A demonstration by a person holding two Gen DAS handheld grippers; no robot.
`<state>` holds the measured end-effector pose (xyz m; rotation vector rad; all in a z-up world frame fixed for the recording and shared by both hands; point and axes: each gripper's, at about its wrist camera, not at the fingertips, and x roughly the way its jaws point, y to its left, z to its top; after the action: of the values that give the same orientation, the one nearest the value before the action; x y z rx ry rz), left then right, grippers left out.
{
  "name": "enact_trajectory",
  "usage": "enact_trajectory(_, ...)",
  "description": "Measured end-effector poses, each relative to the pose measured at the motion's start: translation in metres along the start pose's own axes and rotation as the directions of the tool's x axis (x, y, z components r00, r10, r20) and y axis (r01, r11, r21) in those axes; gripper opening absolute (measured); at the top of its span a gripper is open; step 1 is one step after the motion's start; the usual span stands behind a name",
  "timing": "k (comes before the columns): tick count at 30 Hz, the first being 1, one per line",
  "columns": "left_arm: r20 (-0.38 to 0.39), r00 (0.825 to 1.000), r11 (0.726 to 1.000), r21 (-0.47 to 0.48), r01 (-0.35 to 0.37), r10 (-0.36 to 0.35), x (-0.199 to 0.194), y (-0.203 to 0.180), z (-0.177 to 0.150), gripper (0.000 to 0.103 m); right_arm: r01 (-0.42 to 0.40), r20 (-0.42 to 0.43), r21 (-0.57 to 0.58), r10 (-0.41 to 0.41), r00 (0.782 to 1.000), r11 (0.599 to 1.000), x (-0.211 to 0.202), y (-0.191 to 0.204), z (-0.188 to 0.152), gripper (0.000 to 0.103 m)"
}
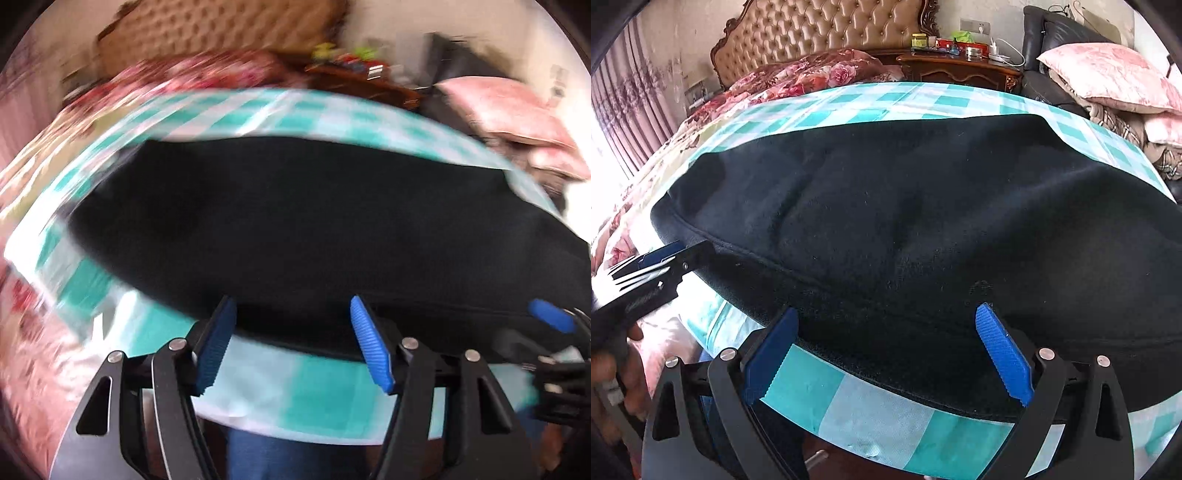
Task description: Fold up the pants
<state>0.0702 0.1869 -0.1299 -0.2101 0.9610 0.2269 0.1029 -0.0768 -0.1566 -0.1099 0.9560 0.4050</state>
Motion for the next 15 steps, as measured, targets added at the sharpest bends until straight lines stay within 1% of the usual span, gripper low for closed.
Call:
enact_trajectory(2, -0.007, 1.0, 0.998, -0.055, -0.031, 0.031, 0.001, 0.021, 0.0, 0.064, 0.004, -0.003, 0.0, -0.004, 1.0, 1.0, 0.001, 0.0, 0.0, 0.094)
enact_trajectory(3, 0.001, 0.998, 0.996, -0.062, -0.067, 0.067, 0.0, 0.028, 0.0, 0.064, 0.008, -0.004, -0.002, -0.008, 1.0, 1.0, 0.002, 0.0, 0.0, 0.094)
enact_trajectory(5, 0.02, 0.994, 0.992, -0.06, -0.109, 0.111, -0.002, 0.037, 0.002, 0.064, 0.025, -0.007, -0.012, -0.025, 1.0, 1.0, 0.004, 0.001, -0.001, 0.094)
enact_trajectory(7, 0.022, 0.992, 0.989, -0.078, -0.124, 0.126, -0.002, 0.046, 0.002, 0.063, 0.046, -0.013, -0.027, -0.047, 0.999, 0.999, 0.006, 0.006, -0.001, 0.096)
enact_trajectory(8, 0.038, 0.991, 0.988, -0.089, -0.122, 0.126, -0.005, 0.05, 0.001, 0.063, 0.053, -0.017, -0.033, -0.054, 0.998, 0.998, 0.006, 0.007, -0.001, 0.096)
enact_trajectory(10, 0.085, 0.992, 0.993, -0.079, -0.088, 0.095, -0.012, 0.051, -0.001, 0.063, 0.046, -0.016, -0.025, -0.047, 0.999, 0.999, 0.003, 0.006, 0.004, 0.094)
enact_trajectory(12, 0.146, 0.989, 0.999, -0.035, -0.025, 0.03, -0.018, 0.047, -0.003, 0.064, 0.013, 0.017, -0.027, -0.013, 1.0, 1.0, -0.005, 0.008, 0.015, 0.091)
enact_trajectory(13, 0.153, 0.988, 1.0, -0.014, -0.005, 0.007, -0.018, 0.045, -0.003, 0.065, 0.016, 0.042, -0.061, -0.013, 0.999, 0.998, -0.007, 0.013, 0.026, 0.085)
enact_trajectory(14, 0.157, 0.987, 0.999, 0.018, 0.026, -0.029, -0.016, 0.04, -0.005, 0.065, 0.023, 0.052, -0.086, -0.018, 0.998, 0.996, -0.006, 0.016, 0.035, 0.082)
enact_trajectory(15, 0.155, 0.987, 0.998, 0.037, 0.043, -0.048, -0.012, 0.036, -0.006, 0.067, 0.02, 0.052, -0.101, -0.015, 0.999, 0.995, -0.002, 0.018, 0.046, 0.078)
